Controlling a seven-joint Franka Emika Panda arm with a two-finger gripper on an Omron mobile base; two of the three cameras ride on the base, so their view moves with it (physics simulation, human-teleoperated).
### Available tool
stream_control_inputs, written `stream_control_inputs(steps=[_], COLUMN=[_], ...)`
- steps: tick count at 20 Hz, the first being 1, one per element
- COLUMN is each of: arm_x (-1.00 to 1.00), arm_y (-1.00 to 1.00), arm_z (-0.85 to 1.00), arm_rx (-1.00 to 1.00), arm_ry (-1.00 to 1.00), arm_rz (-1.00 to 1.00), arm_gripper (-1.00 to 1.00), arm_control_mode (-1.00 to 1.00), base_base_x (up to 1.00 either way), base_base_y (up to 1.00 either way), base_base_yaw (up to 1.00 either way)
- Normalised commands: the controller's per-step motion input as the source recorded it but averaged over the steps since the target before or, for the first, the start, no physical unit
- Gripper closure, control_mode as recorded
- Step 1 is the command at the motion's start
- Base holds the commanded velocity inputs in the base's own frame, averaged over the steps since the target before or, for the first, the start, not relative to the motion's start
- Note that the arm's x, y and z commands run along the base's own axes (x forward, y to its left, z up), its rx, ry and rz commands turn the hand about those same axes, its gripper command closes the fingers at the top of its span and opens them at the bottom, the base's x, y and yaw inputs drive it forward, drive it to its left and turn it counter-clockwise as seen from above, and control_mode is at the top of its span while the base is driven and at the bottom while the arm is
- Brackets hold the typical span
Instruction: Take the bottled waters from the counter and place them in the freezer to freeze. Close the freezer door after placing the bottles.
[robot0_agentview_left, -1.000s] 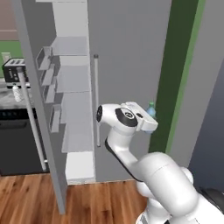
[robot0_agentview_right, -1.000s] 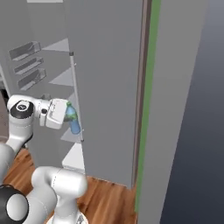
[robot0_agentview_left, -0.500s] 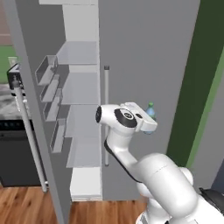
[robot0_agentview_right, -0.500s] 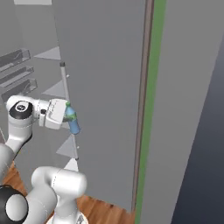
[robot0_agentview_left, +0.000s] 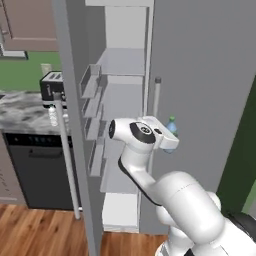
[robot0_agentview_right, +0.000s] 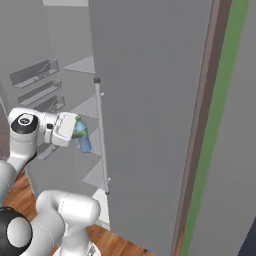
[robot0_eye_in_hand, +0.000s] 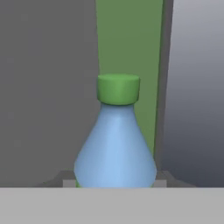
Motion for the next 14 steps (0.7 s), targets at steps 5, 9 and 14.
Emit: stream_control_inputs(steps=[5, 9, 14], arm_x=[0.00, 0.00, 0.00], arm_y=[0.00, 0.00, 0.00], arm_z=[0.00, 0.00, 0.00], arm_rx=[0.00, 0.00, 0.00], arm_ry=[0.00, 0.00, 0.00], arm_rz=[0.00, 0.00, 0.00], arm_gripper=[1.00, 1.00, 1.00], arm_control_mode=[1.00, 1.00, 1.00], base_base_x=[-0.18, 0.15, 0.47], base_base_y=[0.21, 0.11, 0.08], base_base_yaw=[0.10, 0.15, 0.17])
